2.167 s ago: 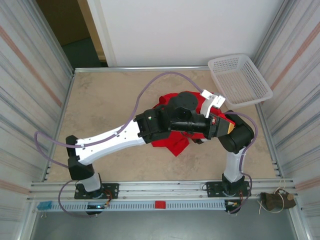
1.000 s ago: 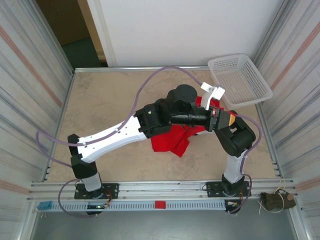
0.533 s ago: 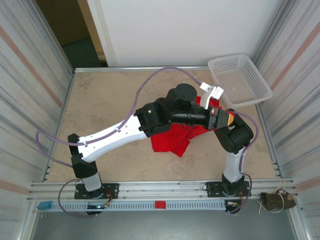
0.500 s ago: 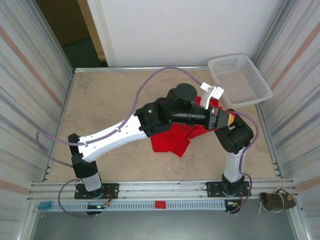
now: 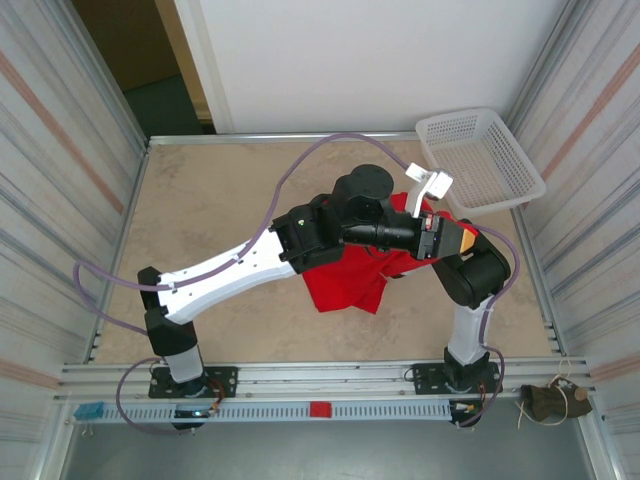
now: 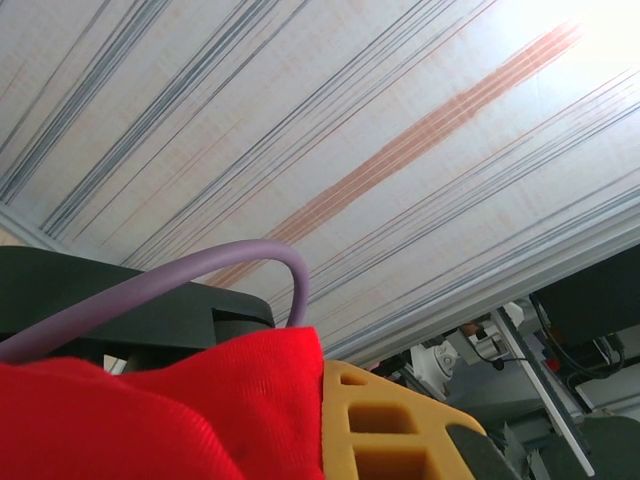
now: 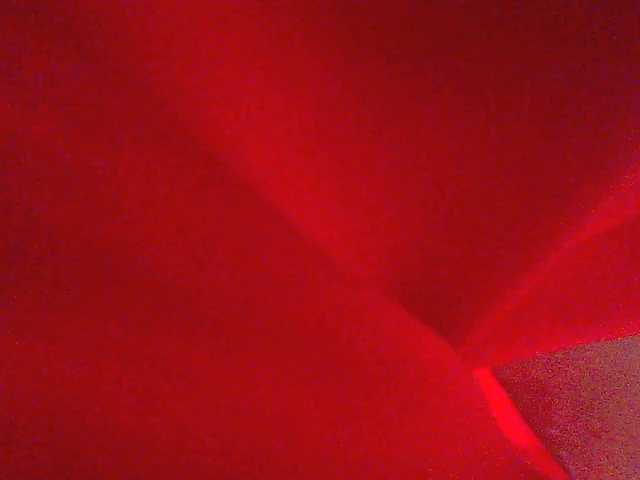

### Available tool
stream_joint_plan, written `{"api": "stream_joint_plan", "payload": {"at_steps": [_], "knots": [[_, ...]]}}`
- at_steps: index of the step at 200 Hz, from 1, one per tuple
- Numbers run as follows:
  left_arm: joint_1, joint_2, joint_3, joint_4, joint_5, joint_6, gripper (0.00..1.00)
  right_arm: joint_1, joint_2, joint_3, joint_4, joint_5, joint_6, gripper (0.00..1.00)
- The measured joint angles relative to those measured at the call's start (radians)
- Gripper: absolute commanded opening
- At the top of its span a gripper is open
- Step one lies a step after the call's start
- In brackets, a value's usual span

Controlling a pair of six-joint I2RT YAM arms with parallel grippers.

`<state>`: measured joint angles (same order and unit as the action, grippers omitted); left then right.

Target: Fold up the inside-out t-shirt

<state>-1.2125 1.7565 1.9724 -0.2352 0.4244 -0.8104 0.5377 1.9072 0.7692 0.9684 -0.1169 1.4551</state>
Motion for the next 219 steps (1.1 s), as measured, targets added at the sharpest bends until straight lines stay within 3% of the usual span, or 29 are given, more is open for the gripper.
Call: {"api": "stream_joint_plan", "payload": {"at_steps": [53, 77, 92, 126, 142, 185, 219], "knots": [[0.010, -0.001, -0.002, 0.011, 0.003, 0.000, 0.00, -0.010, -0.023, -0.013, 0.011, -0.032, 0.001, 0.00], [0.068, -0.050, -0.083, 0.031, -0.011, 0.009, 0.00, -0.015, -0.074, -0.032, -0.049, -0.038, -0.005, 0.00], [0.168, -0.126, -0.187, 0.031, -0.029, 0.011, 0.00, -0.017, -0.126, -0.048, -0.110, -0.043, -0.020, 0.00], [0.527, -0.314, -0.458, 0.052, -0.082, -0.006, 0.00, -0.028, -0.287, -0.058, -0.294, -0.069, -0.085, 0.00], [0.649, -0.369, -0.556, 0.055, -0.096, -0.008, 0.00, -0.034, -0.370, -0.050, -0.391, -0.088, -0.129, 0.00], [0.819, -0.404, -0.729, 0.050, -0.104, -0.006, 0.00, -0.041, -0.510, 0.156, -0.698, -0.167, -0.280, 0.00], [0.906, -0.336, -0.767, 0.027, -0.106, 0.014, 0.00, -0.041, -0.558, 0.377, -0.848, -0.230, -0.360, 0.00]]}}
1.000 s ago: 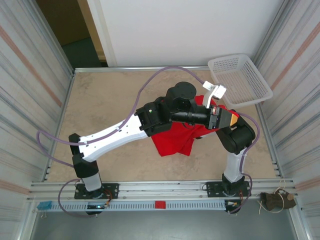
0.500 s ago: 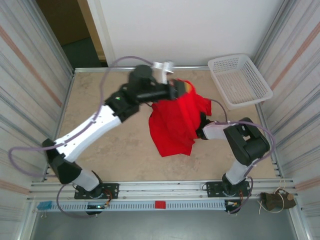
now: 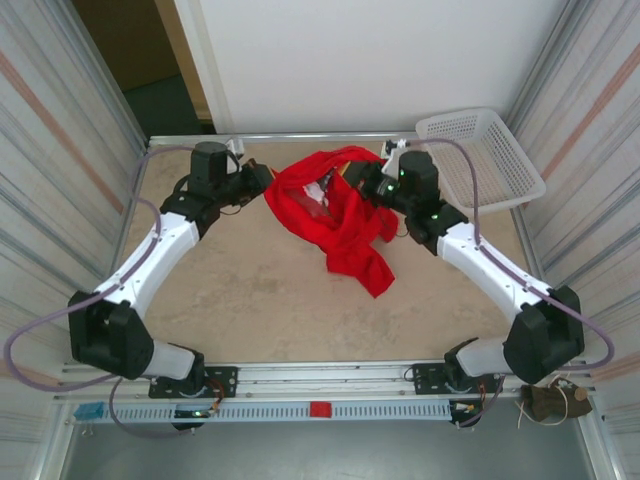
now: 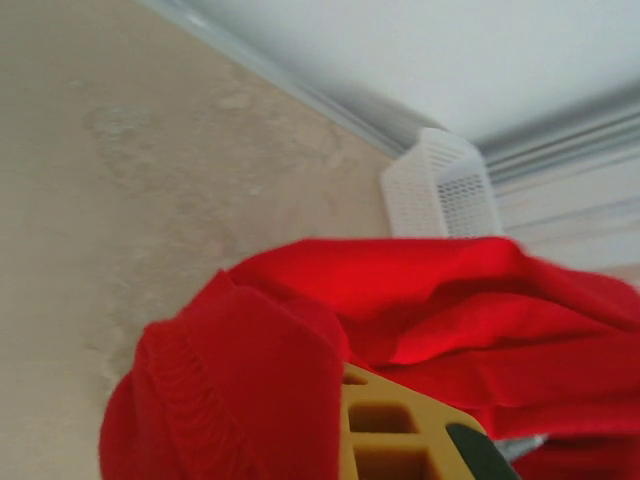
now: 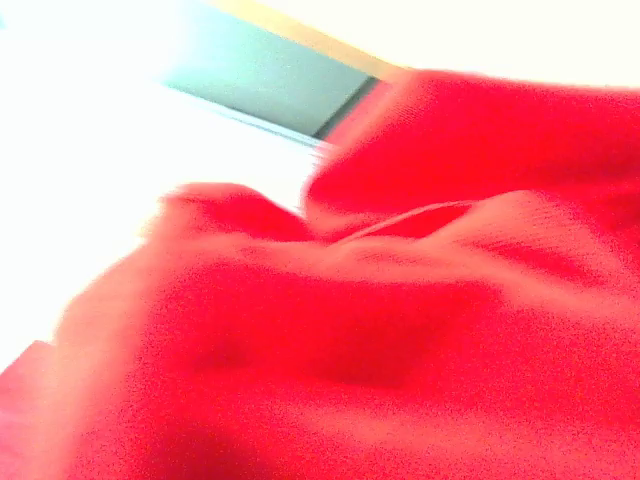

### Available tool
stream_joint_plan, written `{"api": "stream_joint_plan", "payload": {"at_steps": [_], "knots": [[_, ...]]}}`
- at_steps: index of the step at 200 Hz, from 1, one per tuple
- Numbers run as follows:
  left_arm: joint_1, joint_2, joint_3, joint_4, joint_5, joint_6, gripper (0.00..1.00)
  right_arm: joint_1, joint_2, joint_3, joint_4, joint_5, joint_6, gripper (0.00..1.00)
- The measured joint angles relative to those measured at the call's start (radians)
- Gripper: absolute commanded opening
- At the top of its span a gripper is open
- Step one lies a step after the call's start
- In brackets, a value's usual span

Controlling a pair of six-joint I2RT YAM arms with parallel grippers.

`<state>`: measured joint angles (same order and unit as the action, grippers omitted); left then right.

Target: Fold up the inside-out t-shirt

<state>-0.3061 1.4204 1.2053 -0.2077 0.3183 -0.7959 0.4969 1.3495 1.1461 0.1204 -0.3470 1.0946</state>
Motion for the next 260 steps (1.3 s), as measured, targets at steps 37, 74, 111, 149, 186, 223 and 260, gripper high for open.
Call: {"api": "stream_joint_plan", "payload": {"at_steps": [37, 74, 111, 149, 186, 223, 260], "knots": [[0.042, 0.168, 0.035, -0.026, 0.009, 0.063, 0.53, -0.005, -0.005, 0.161, -0.069, -0.066, -0.012, 0.00], [0.061, 0.198, 0.045, -0.079, 0.022, 0.153, 0.76, -0.069, -0.003, 0.265, -0.096, -0.136, -0.011, 0.00], [0.055, -0.029, -0.034, -0.092, 0.022, 0.194, 0.93, -0.158, 0.031, 0.348, -0.083, -0.267, -0.007, 0.00], [-0.071, -0.096, 0.115, -0.059, 0.035, 0.228, 0.97, -0.169, 0.063, 0.357, -0.089, -0.407, -0.026, 0.00], [-0.179, 0.064, 0.269, 0.048, 0.077, 0.252, 0.97, -0.170, 0.064, 0.360, -0.104, -0.465, -0.054, 0.00], [-0.221, 0.235, 0.254, 0.172, 0.112, 0.189, 0.11, -0.170, 0.064, 0.360, -0.106, -0.492, -0.057, 0.00], [-0.195, 0.377, 0.252, 0.186, 0.070, 0.117, 0.00, -0.180, 0.064, 0.360, -0.076, -0.557, -0.056, 0.00]]}}
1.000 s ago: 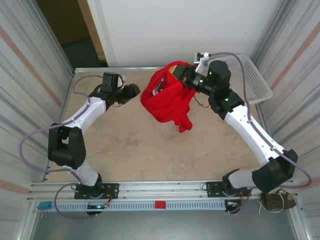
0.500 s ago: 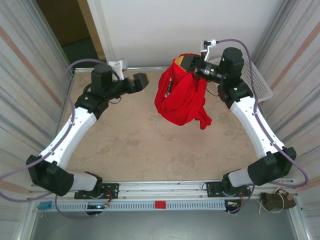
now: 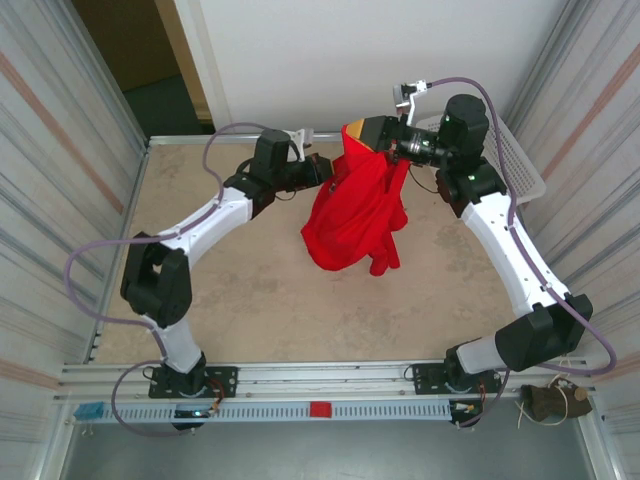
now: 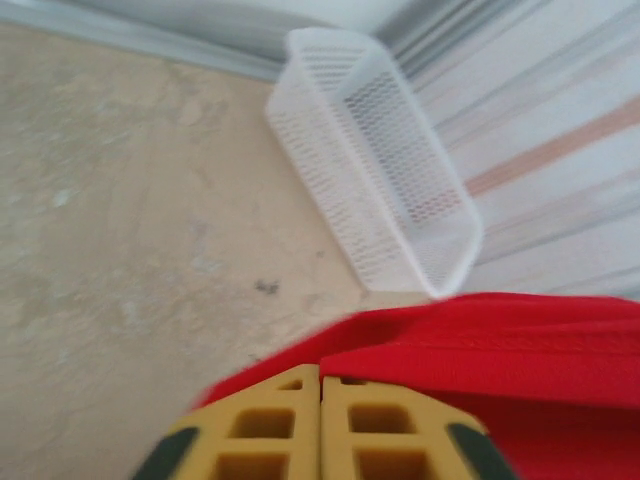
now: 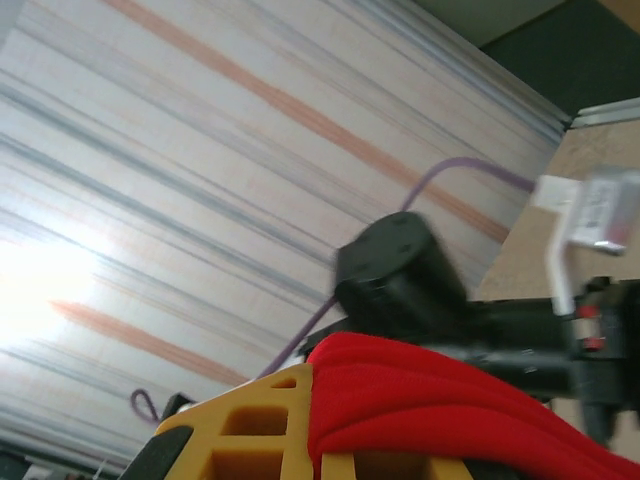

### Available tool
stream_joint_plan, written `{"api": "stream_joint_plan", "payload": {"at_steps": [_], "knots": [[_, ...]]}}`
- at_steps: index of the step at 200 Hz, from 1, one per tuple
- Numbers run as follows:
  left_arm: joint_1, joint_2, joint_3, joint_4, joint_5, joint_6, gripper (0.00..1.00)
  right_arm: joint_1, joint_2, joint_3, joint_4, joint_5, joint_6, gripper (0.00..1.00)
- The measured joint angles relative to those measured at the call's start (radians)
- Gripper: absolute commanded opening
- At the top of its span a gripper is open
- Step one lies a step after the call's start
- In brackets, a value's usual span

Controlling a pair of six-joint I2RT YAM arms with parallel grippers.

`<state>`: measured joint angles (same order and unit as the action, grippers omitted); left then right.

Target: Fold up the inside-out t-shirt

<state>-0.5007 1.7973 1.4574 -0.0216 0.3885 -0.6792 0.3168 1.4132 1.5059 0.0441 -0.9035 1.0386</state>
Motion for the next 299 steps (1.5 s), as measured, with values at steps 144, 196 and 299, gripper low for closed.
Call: {"api": "stream_joint_plan", "payload": {"at_steps": [144, 196, 299], "knots": [[-0.203, -0.532, -0.202, -0.045, -0.209, 0.215, 0.78, -0.024, -0.074, -0.023, -0.062, 0.258, -0.180, 0.00], [-0.346, -0.259, -0.052, 0.051, -0.233, 0.285, 0.62, 0.025, -0.032, -0.006, -0.117, 0.329, -0.211, 0.00], [-0.484, -0.212, -0.319, 0.075, -0.284, 0.353, 0.77, -0.074, 0.017, 0.077, -0.147, 0.255, -0.209, 0.00]]}}
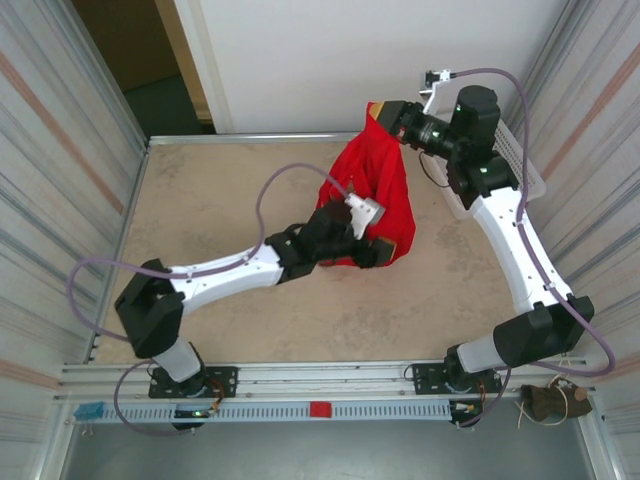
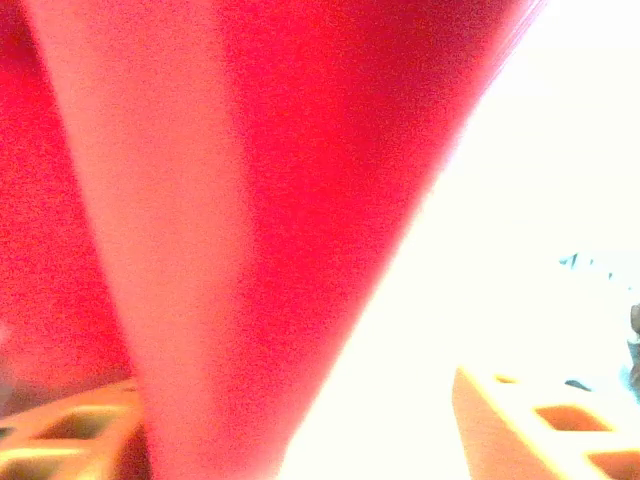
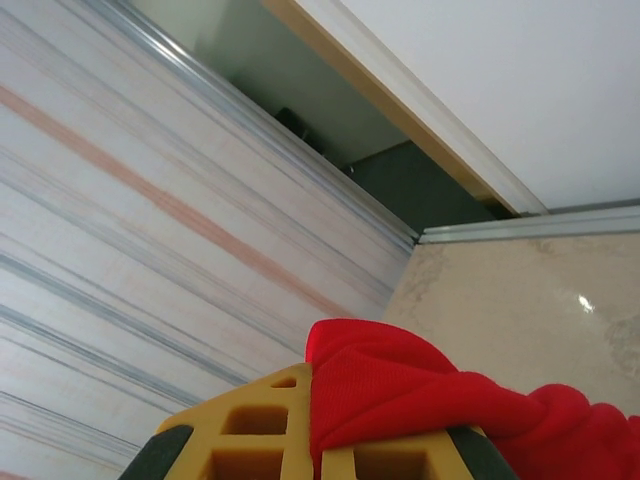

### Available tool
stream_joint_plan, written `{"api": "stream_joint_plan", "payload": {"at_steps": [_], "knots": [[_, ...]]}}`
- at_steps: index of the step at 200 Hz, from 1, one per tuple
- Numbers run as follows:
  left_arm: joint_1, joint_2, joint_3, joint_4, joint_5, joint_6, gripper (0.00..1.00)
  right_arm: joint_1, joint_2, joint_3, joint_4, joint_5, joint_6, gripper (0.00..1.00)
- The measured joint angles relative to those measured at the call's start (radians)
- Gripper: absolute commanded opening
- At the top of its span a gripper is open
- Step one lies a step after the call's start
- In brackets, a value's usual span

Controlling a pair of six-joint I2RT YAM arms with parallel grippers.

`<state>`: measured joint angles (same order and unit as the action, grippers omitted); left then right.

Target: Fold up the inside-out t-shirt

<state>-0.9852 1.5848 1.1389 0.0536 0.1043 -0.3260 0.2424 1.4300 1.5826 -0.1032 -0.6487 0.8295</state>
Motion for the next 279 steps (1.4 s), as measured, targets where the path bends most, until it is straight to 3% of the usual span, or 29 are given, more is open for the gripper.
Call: {"api": "stream_joint_plan", "payload": {"at_steps": [27, 60, 104, 158, 166, 172, 201, 230, 267, 279], "knots": [[0.077, -0.177, -0.147, -0.048, -0.022, -0.038, 0.81, -0.042, -0.005, 0.003, 0.018, -0.078, 0.001, 0.00], [0.226, -0.278, -0.097, -0.035, -0.048, -0.084, 0.82, -0.047, -0.010, 0.003, 0.028, -0.164, 0.003, 0.00], [0.251, -0.134, 0.124, -0.017, -0.019, -0.092, 0.81, -0.040, -0.013, -0.006, 0.051, -0.216, 0.008, 0.00], [0.249, 0.063, 0.223, -0.005, 0.008, -0.143, 0.78, 0.001, -0.013, -0.034, 0.057, -0.225, 0.008, 0.00], [0.248, 0.090, 0.239, -0.004, 0.010, -0.153, 0.74, 0.006, -0.013, -0.037, 0.056, -0.228, 0.008, 0.00], [0.248, 0.107, 0.249, -0.004, 0.012, -0.165, 0.65, 0.007, -0.013, -0.041, 0.056, -0.230, 0.008, 0.00], [0.251, 0.152, 0.275, -0.008, 0.024, -0.185, 0.00, -0.006, -0.034, -0.069, 0.058, -0.236, 0.008, 0.00], [0.300, 0.125, 0.273, -0.051, 0.091, -0.183, 0.00, -0.103, -0.122, -0.178, 0.067, -0.219, 0.008, 0.00], [0.465, -0.001, 0.294, -0.083, 0.366, -0.200, 0.00, -0.171, -0.156, -0.333, 0.089, -0.121, 0.014, 0.00], [0.505, -0.020, 0.323, -0.066, 0.461, -0.220, 0.00, -0.167, -0.119, -0.356, 0.082, -0.085, 0.010, 0.28]]}}
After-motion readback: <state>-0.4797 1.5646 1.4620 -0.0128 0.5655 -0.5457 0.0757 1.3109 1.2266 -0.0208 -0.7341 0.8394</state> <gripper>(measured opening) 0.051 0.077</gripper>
